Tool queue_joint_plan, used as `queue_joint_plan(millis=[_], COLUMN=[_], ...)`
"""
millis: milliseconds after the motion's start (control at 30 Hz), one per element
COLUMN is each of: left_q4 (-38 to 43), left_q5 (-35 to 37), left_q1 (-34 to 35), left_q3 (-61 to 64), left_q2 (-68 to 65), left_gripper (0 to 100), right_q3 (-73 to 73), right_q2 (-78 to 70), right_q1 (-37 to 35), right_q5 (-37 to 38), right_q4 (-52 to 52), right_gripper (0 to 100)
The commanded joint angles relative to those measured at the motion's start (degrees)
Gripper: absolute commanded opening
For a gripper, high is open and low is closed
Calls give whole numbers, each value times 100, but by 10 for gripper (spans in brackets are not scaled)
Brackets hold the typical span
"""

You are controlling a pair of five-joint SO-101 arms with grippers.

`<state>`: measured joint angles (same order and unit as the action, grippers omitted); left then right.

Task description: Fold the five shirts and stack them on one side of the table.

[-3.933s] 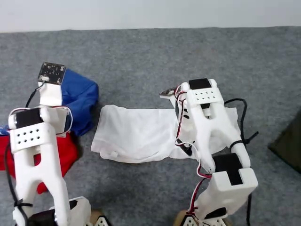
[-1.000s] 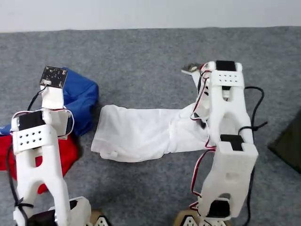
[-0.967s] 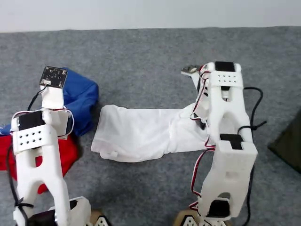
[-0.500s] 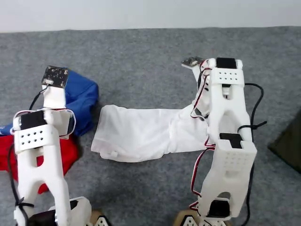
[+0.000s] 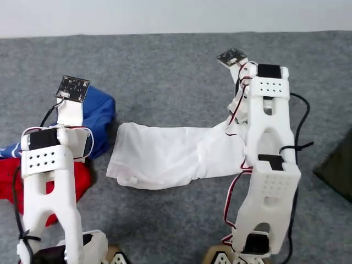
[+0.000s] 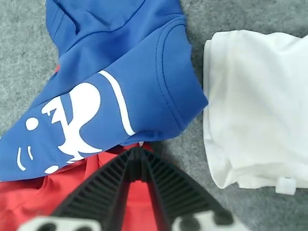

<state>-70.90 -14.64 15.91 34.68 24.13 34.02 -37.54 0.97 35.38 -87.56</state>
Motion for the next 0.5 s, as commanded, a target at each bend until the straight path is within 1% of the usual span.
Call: queue_joint_plan(millis=[0,100,200,267,467], left_q4=[105,105,105,105,105], left_q5=[-44,-44,-44,-44,-44], left_q1=[-26,-26,-26,-26,0], left_q3=[-48,-40,-40,-40,-48], left_q2=[167,158,158,158,185], left_gripper=[3,3,3,3,3], right_q3=[255,237,264,264,264], right_q2=[-4,-145,-189,-119,224], right_q1=[180,312,365,400,391], right_q5=[26,-9,-308,-466,-448], right_q4=[92,66,-154,-321,-1174], right_gripper=[13,54,157,208,217])
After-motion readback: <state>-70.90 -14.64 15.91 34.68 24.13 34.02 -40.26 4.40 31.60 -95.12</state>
